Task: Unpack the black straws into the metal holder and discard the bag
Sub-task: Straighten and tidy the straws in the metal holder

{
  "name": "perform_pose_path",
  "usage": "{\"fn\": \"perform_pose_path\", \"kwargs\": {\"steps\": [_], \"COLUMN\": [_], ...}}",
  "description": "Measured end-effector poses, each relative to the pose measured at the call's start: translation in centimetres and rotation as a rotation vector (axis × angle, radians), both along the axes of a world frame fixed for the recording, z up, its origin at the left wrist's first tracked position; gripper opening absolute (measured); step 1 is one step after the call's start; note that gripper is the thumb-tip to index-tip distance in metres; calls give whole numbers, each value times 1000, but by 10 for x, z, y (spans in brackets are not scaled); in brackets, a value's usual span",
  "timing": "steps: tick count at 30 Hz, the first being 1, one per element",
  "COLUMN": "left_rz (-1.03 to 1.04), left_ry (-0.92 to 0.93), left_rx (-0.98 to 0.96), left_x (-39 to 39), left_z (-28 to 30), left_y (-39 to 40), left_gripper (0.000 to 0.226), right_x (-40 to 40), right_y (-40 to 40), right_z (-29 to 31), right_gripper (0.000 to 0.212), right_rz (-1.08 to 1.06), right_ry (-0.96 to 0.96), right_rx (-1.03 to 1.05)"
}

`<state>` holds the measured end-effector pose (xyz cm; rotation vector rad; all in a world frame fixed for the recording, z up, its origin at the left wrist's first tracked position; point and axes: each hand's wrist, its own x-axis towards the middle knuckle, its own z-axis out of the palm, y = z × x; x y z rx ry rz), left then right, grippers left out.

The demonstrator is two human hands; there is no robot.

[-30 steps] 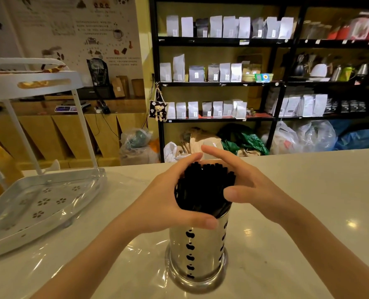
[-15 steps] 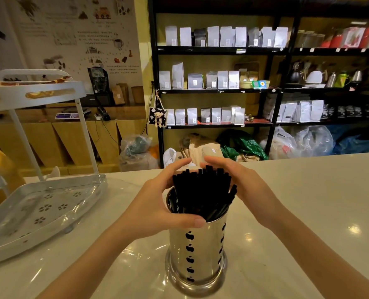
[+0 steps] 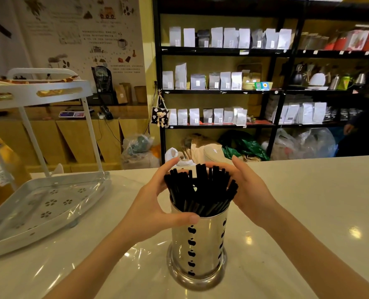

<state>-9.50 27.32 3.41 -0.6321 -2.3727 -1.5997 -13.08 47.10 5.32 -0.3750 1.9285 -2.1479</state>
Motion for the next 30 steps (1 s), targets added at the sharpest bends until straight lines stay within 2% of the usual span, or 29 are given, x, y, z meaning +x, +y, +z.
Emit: {"fn": "perform_pose_path", "kwargs": {"steps": [3, 10, 12, 16, 20, 22, 24, 26, 27, 29, 30], "left_rz": [1, -38, -90, -92, -71, -64, -31, 19, 49, 101, 114], "left_ry": [-6, -143, -209, -241, -173, -125, -93, -84, -81, -61, -51], "left_rx": [28, 102, 92, 28, -10, -69, -104, -133, -138, -136, -137], "left_x": [1, -3, -3, 1, 7, 11, 13, 14, 14, 17, 18], "left_z": [1, 3, 5, 6, 12, 16, 16, 13, 11, 11, 11], "left_y": [1, 2, 4, 9, 12, 15, 19, 23, 24, 27, 28], "left_gripper": [92, 107, 101, 73, 68, 75, 84, 105, 113, 116, 115], "right_x": [-1, -5, -6, -2, 8, 15, 22, 33, 26, 19, 17], "right_y": [0, -5, -6, -5, -7, -9, -5, -1, 1, -2, 2], "right_z": [1, 5, 7, 11, 15, 25, 35, 37, 28, 17, 10], "right_gripper": [51, 52, 54, 55, 52, 54, 46, 43, 48, 58, 74], "right_rz": [-5, -3, 13, 61, 70, 99, 169, 227, 216, 207, 244], "right_ry": [12, -14, -6, 71, 134, 165, 209, 223, 247, 330, 366], "right_rx": [17, 49, 81, 193, 263, 274, 286, 262, 268, 355, 359]}}
